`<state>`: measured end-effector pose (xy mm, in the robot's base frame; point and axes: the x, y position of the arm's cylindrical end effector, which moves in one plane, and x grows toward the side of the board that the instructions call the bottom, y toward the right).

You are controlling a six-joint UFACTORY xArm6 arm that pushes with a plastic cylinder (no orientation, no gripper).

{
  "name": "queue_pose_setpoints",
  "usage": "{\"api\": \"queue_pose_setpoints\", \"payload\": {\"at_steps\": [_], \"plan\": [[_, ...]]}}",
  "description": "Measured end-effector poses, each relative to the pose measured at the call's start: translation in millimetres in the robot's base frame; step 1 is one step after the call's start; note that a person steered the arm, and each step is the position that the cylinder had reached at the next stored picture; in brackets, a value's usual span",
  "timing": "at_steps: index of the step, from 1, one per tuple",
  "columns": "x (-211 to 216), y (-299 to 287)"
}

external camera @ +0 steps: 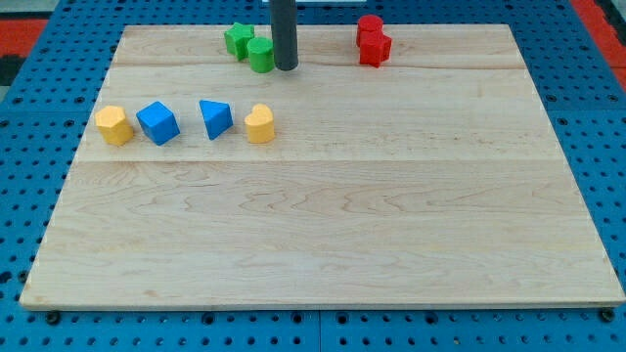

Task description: Push the red star into the green circle

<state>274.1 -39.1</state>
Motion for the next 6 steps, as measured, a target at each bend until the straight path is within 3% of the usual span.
{"api": "queue_pose_setpoints", "payload": {"at_steps": [2, 5, 6], "plan": [[-1, -71], [55, -69], [68, -144]]}}
